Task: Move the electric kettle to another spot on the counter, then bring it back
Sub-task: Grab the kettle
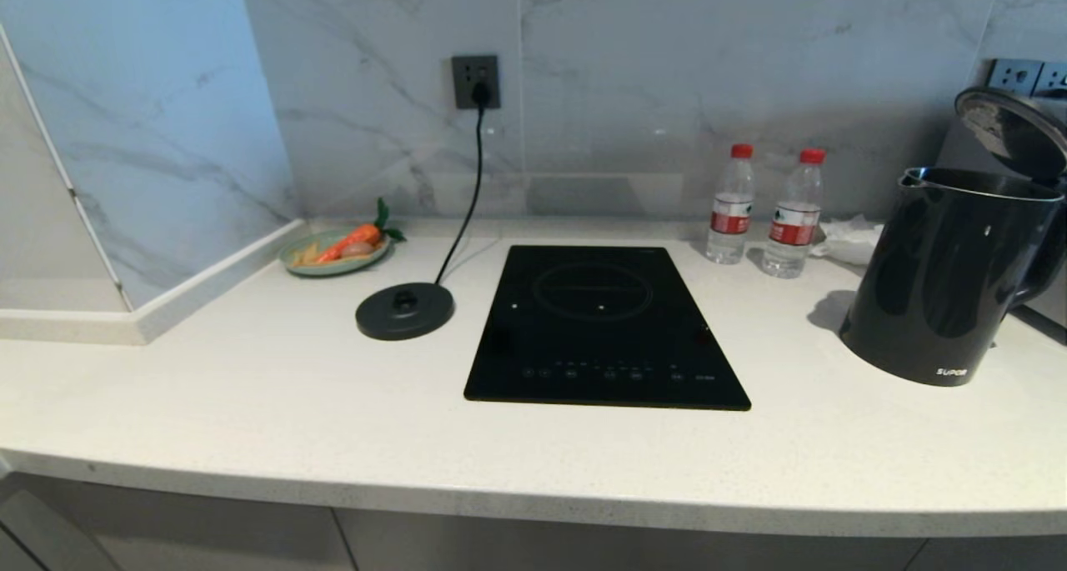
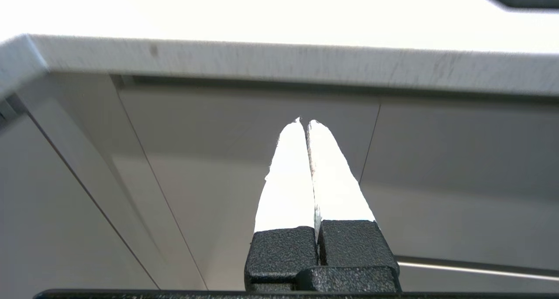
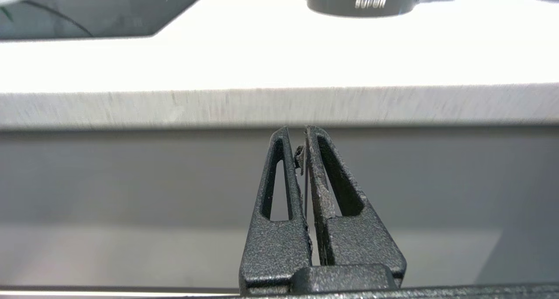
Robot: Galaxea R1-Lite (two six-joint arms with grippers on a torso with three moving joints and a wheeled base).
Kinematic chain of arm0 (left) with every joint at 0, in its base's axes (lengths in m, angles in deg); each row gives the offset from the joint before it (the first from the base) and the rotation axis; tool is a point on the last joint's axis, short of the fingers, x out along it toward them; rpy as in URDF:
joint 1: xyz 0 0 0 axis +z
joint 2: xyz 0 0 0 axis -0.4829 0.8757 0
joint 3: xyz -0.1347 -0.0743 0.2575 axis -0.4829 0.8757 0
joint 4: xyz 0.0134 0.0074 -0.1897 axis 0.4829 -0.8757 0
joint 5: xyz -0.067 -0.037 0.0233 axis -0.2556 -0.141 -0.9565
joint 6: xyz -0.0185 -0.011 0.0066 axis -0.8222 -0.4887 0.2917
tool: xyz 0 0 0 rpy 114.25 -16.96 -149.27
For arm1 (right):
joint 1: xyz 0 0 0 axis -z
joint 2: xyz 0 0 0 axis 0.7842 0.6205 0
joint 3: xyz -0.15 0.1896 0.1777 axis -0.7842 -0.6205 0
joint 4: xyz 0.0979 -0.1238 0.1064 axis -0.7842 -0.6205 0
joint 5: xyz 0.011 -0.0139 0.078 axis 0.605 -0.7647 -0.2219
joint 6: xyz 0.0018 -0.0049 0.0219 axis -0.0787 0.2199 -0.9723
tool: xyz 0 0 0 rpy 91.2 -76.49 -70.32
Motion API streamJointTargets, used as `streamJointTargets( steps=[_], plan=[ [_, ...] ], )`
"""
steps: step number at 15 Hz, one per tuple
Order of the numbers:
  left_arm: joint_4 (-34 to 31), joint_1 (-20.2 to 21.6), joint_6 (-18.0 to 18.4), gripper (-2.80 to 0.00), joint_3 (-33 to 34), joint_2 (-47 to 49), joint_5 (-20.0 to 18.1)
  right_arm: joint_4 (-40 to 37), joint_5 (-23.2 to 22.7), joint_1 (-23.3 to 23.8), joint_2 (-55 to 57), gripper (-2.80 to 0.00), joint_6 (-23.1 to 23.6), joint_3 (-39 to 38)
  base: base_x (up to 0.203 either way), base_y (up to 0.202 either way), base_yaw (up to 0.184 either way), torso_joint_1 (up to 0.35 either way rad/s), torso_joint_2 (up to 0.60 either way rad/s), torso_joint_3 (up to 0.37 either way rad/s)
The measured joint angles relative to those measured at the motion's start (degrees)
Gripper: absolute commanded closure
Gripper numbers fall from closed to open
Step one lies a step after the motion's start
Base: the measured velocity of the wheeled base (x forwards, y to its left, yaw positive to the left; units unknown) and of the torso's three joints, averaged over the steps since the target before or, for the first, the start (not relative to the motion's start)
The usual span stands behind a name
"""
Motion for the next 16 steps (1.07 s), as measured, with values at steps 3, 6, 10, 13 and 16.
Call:
streamJointTargets(
  steps=[3, 6, 10, 13, 16],
  plan=[
    [0.01, 0.0, 0.01, 0.0, 0.0, 0.0, 0.0, 0.05, 0.0, 0.0, 0.0, 0.0, 0.02, 0.0, 0.0, 0.0, 0.0, 0.137, -0.51, -0.367],
    [0.01, 0.0, -0.01, 0.0, 0.0, 0.02, 0.02, 0.02, -0.02, 0.0, 0.0, 0.0, 0.02, -0.02, 0.0, 0.0, 0.0, 0.173, -0.53, -0.366],
    [0.01, 0.0, 0.01, 0.0, 0.0, 0.02, 0.02, 0.02, 0.01, 0.0, 0.0, 0.0, -0.01, -0.02, 0.0, 0.0, 0.0, 0.195, -0.58, -0.376],
    [0.01, 0.0, -0.02, 0.0, 0.0, 0.02, 0.01, 0.02, 0.0, 0.0, 0.0, 0.0, -0.01, -0.02, 0.0, 0.0, 0.0, 0.227, -0.61, -0.378],
    [0.01, 0.0, 0.01, 0.0, 0.0, 0.02, -0.01, 0.05, 0.0, -0.02, 0.0, 0.0, 0.02, -0.02, 0.0, 0.0, 0.0, 0.174, -0.43, -0.263]
  ],
)
